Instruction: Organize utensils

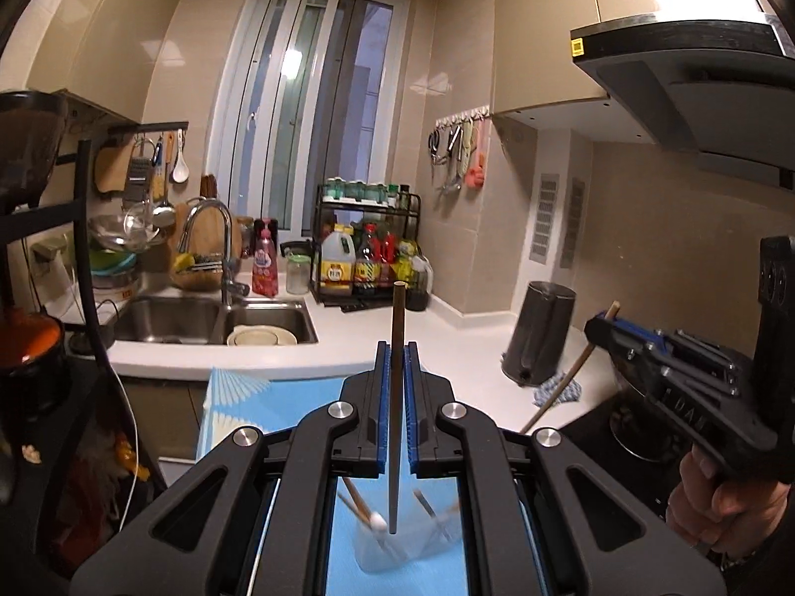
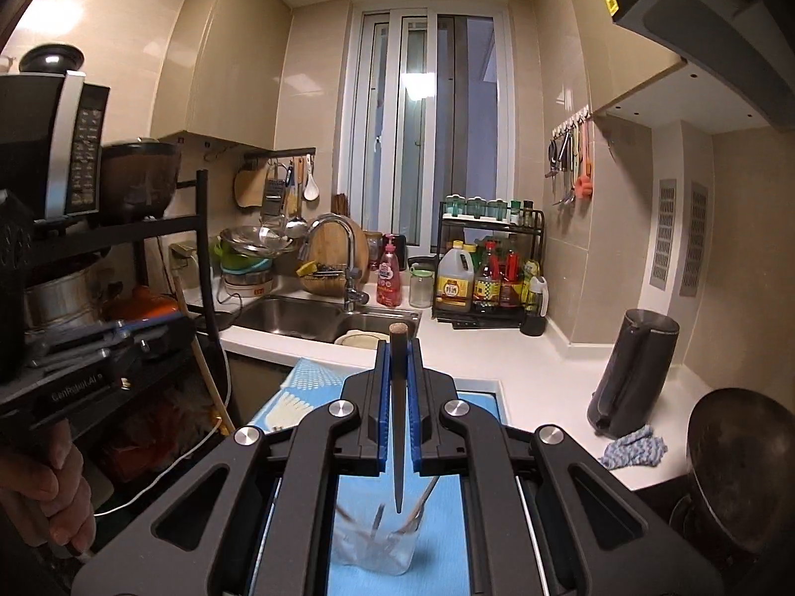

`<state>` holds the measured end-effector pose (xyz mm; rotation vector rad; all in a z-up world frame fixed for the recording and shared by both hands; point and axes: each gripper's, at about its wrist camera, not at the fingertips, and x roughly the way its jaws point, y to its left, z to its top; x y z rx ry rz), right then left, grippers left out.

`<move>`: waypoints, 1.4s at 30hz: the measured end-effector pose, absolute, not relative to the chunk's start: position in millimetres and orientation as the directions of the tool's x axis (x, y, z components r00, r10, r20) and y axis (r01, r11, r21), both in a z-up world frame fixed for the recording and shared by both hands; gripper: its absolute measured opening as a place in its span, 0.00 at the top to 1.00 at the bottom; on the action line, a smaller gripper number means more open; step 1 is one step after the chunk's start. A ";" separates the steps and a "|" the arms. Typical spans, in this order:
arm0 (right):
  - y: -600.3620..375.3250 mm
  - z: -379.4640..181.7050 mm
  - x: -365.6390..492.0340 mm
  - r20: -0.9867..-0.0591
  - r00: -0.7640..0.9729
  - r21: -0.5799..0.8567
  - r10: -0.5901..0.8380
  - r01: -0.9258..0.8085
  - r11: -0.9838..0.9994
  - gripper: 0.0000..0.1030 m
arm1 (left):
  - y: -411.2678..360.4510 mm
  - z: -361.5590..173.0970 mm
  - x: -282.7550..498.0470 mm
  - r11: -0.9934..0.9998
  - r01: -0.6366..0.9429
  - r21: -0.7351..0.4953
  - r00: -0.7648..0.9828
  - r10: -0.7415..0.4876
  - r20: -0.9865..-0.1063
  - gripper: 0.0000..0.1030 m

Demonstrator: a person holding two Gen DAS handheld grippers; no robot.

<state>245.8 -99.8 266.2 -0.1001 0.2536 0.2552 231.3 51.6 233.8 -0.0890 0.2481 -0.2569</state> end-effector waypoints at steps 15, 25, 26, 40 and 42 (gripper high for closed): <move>-83.1 187.1 317.1 -0.478 0.840 -0.029 0.255 -0.306 0.952 0.89 | 21.8 141.9 312.4 0.953 0.284 -0.106 0.851 -0.301 -0.430 0.88; -123.0 221.8 250.8 -0.354 0.900 -0.002 0.256 -0.274 0.962 0.59 | 45.8 189.2 224.2 0.972 0.223 -0.069 0.948 -0.233 -0.218 0.46; -128.2 223.8 240.7 -0.334 0.907 0.005 0.255 -0.269 0.963 0.55 | 46.2 191.3 210.3 0.975 0.213 -0.059 0.955 -0.221 -0.198 0.40; -156.3 133.2 124.7 -0.307 0.936 0.020 0.171 -0.174 0.985 0.07 | 33.5 70.7 120.7 0.992 0.094 -0.080 0.938 -0.116 -0.327 0.08; -163.9 112.1 125.3 -0.333 0.931 0.046 0.149 -0.142 0.989 0.07 | 35.9 57.7 120.8 0.994 0.050 -0.101 0.928 -0.084 -0.363 0.07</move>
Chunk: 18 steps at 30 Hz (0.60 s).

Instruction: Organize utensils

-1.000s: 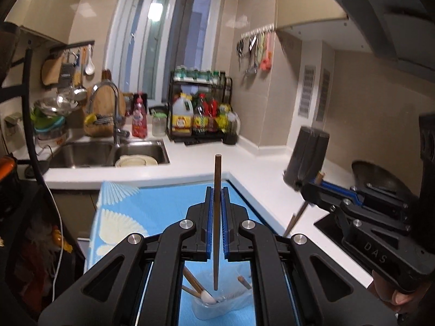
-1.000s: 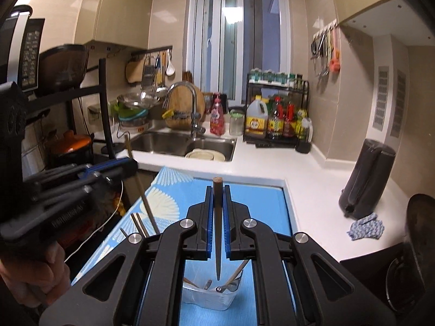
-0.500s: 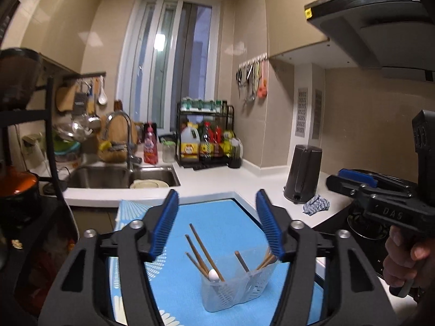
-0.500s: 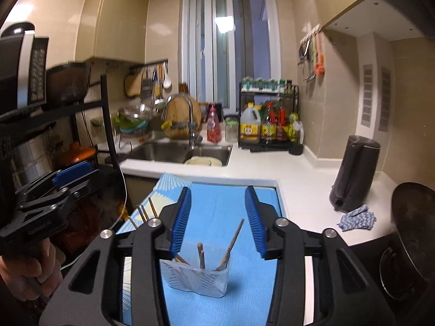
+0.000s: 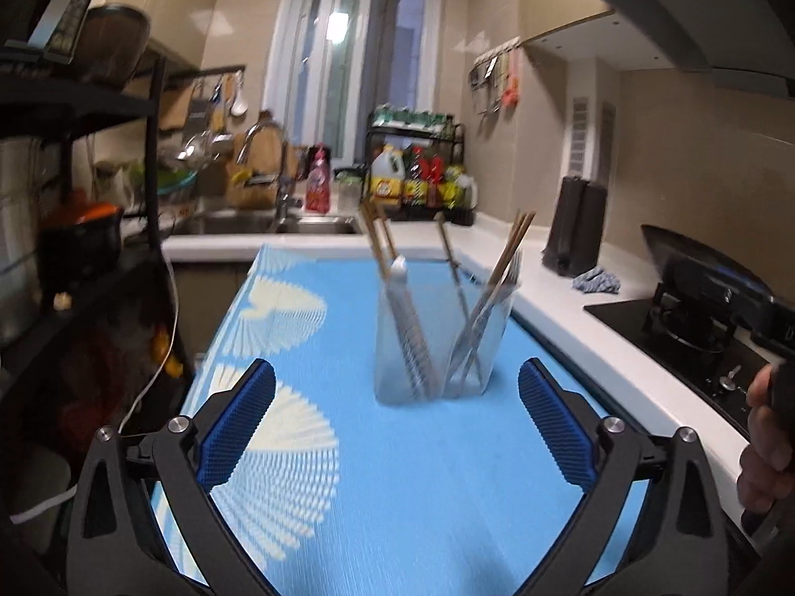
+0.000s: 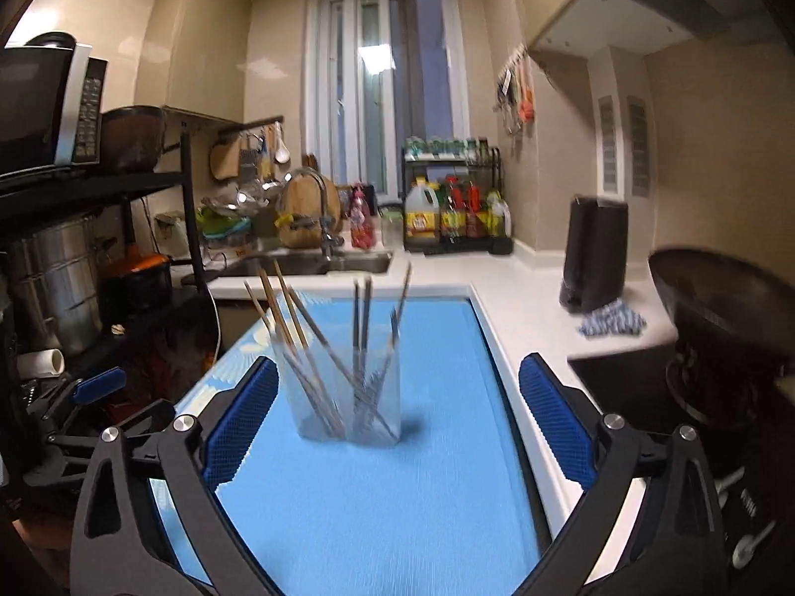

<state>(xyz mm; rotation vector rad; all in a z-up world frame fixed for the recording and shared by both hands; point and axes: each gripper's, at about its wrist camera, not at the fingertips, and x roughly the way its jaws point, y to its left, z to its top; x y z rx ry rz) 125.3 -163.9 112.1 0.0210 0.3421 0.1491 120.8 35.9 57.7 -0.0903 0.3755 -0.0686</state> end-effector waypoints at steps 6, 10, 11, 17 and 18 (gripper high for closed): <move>-168.8 70.5 137.9 -0.383 0.918 0.002 0.103 -0.110 0.994 0.07 | 28.4 41.7 129.3 0.996 -0.021 -0.082 0.899 -0.017 -0.438 0.07; -172.1 55.3 145.5 -0.419 0.902 0.012 0.104 -0.109 0.994 0.07 | 21.5 34.5 131.5 0.994 -0.031 -0.101 0.891 -0.018 -0.453 0.07; -172.1 53.0 145.5 -0.422 0.902 0.005 0.095 -0.103 0.995 0.07 | 19.2 31.3 131.4 0.994 -0.032 -0.100 0.890 -0.017 -0.456 0.07; -175.1 40.2 151.5 -0.452 0.889 -0.002 0.075 -0.085 0.996 0.06 | 11.8 11.2 135.1 0.993 -0.051 -0.106 0.863 -0.009 -0.506 0.07; -174.6 39.2 152.3 -0.455 0.887 -0.001 0.076 -0.085 0.996 0.06 | 11.0 9.6 135.2 0.994 -0.051 -0.101 0.860 -0.008 -0.510 0.07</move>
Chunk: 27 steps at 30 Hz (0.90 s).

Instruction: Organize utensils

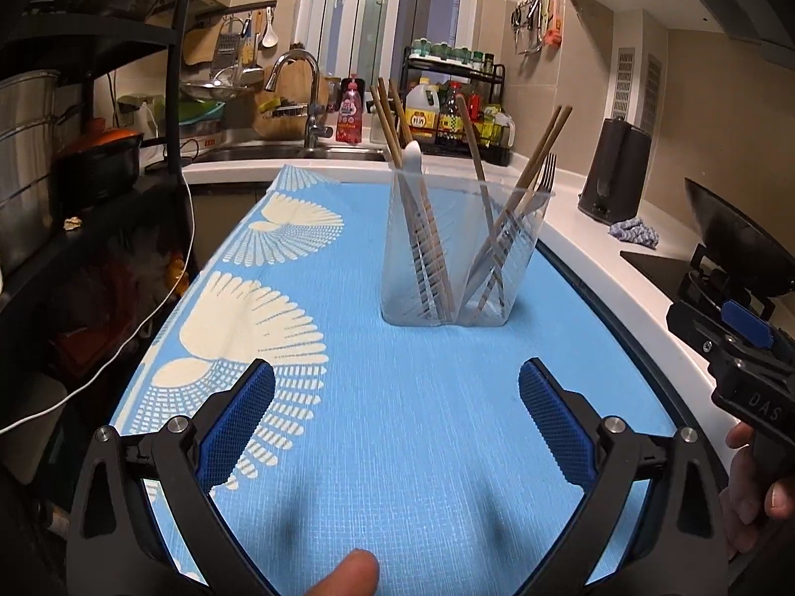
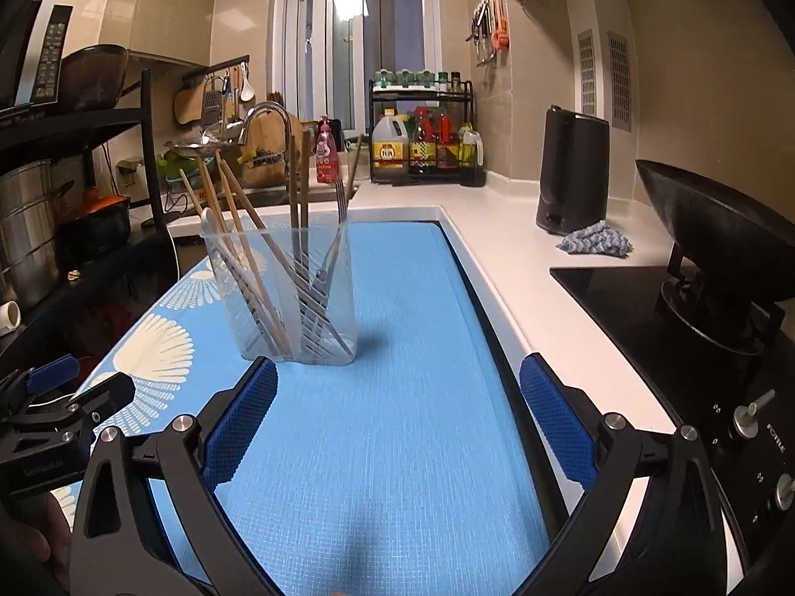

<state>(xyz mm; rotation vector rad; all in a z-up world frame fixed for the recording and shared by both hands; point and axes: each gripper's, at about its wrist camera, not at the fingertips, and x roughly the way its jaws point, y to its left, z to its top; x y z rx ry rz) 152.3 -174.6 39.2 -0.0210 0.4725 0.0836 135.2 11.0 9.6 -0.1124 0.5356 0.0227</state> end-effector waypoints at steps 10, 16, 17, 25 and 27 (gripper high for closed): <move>-160.5 35.8 148.6 -0.454 0.887 -0.037 0.088 -0.117 0.992 0.06 | 10.8 8.2 137.6 0.994 -0.059 -0.093 0.855 0.002 -0.519 0.07; -164.6 36.1 150.0 -0.457 0.886 -0.027 0.082 -0.106 0.994 0.06 | 8.3 9.8 136.6 0.994 -0.051 -0.094 0.858 -0.004 -0.513 0.07; -165.1 36.0 150.2 -0.457 0.886 -0.026 0.082 -0.105 0.994 0.06 | 7.8 10.0 136.6 0.995 -0.049 -0.092 0.858 -0.005 -0.513 0.07; -165.1 37.3 149.4 -0.455 0.887 -0.029 0.079 -0.104 0.994 0.06 | 8.3 10.9 137.5 0.994 -0.048 -0.095 0.859 -0.007 -0.512 0.07; -164.8 37.5 149.2 -0.454 0.887 -0.032 0.078 -0.104 0.994 0.06 | 7.9 11.7 137.5 0.995 -0.048 -0.093 0.859 -0.006 -0.511 0.07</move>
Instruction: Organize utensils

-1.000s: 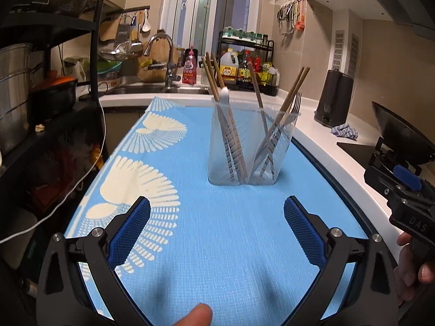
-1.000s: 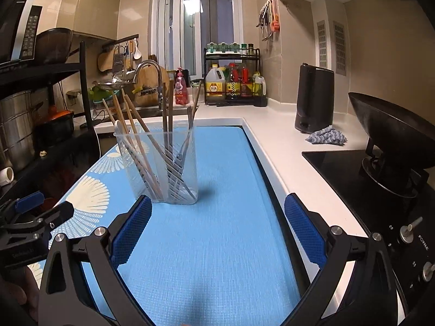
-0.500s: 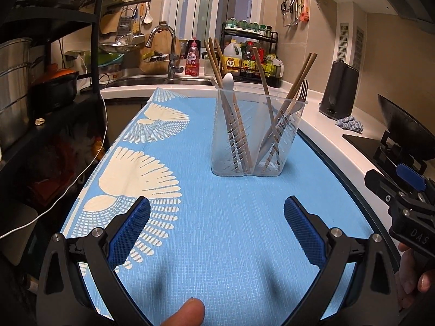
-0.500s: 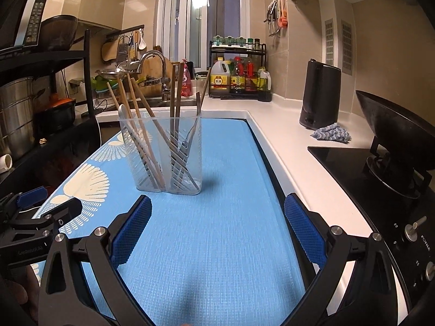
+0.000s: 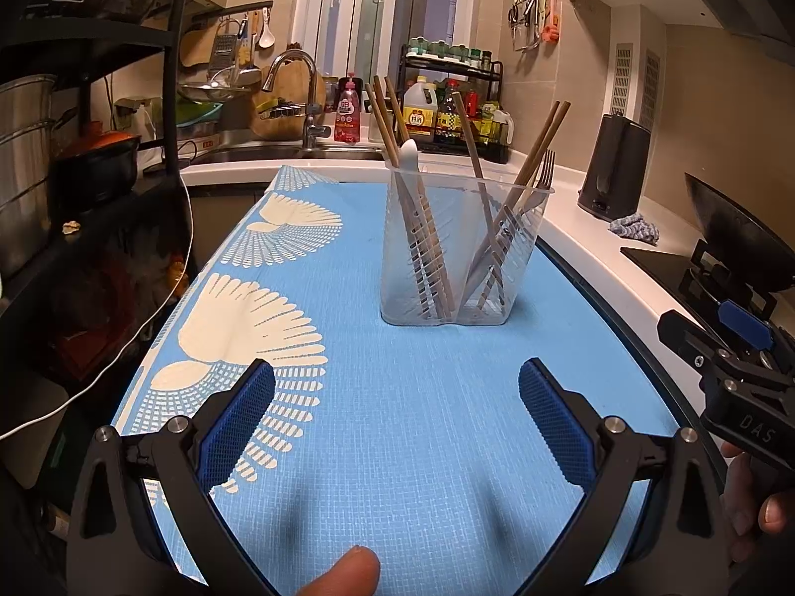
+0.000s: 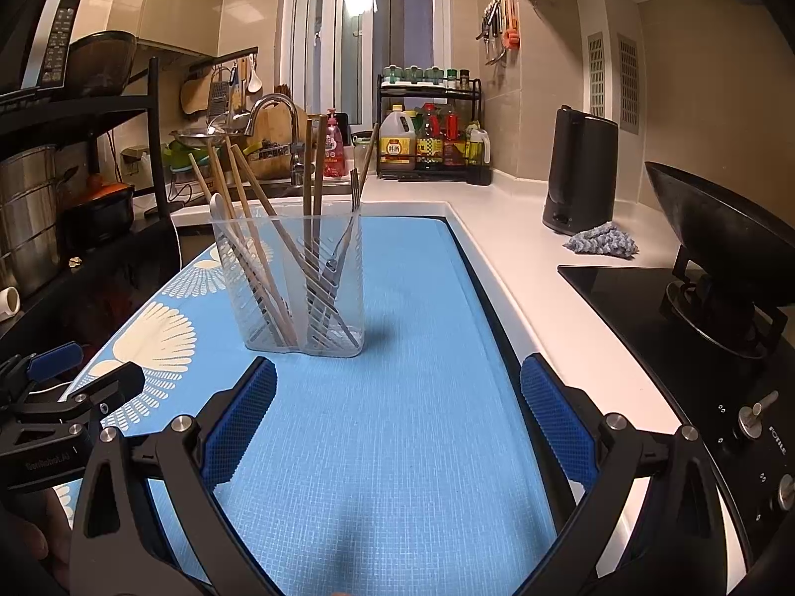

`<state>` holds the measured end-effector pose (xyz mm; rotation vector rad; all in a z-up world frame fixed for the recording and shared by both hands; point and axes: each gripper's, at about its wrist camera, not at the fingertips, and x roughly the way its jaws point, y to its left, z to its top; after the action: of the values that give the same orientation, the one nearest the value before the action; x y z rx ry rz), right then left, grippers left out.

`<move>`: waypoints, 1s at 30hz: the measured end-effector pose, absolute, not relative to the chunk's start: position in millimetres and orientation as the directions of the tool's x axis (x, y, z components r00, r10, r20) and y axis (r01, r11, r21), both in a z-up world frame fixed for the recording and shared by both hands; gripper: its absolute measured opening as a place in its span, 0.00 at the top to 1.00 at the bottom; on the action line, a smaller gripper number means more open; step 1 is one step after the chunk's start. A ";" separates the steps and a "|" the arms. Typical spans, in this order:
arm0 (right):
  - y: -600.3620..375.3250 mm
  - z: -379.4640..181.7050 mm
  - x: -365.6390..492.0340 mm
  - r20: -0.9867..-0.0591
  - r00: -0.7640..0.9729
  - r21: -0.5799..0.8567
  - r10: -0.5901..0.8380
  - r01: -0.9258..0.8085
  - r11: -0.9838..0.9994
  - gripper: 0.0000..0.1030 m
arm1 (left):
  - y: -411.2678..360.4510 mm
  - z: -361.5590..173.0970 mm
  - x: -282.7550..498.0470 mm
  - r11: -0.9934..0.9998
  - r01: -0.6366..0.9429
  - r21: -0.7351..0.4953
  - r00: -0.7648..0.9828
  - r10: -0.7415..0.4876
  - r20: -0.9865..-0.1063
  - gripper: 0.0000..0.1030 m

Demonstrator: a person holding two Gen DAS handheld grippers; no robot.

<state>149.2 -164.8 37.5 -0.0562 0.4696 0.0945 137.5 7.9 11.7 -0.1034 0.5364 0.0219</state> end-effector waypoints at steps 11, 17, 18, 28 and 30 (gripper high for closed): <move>-164.2 37.0 149.7 -0.455 0.887 -0.030 0.077 -0.101 0.994 0.06 | 5.7 13.8 135.0 0.995 -0.042 -0.092 0.865 -0.010 -0.502 0.07; -163.9 36.7 149.7 -0.454 0.888 -0.033 0.076 -0.102 0.994 0.06 | 5.5 14.5 134.4 0.995 -0.043 -0.092 0.864 -0.010 -0.503 0.07; -163.8 36.7 149.8 -0.455 0.887 -0.033 0.076 -0.103 0.994 0.06 | 5.7 14.3 134.7 0.995 -0.042 -0.094 0.864 -0.011 -0.504 0.07; -164.0 36.0 150.3 -0.455 0.887 -0.032 0.076 -0.101 0.994 0.05 | 4.5 15.1 135.4 0.995 -0.042 -0.094 0.863 -0.011 -0.505 0.07; -164.1 36.2 150.2 -0.454 0.888 -0.031 0.076 -0.101 0.994 0.05 | 4.8 14.9 136.2 0.995 -0.043 -0.095 0.861 -0.011 -0.508 0.07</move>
<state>150.2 -164.1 36.2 -0.0547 0.4691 0.0923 136.2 4.8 14.9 -0.1046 0.5327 0.0165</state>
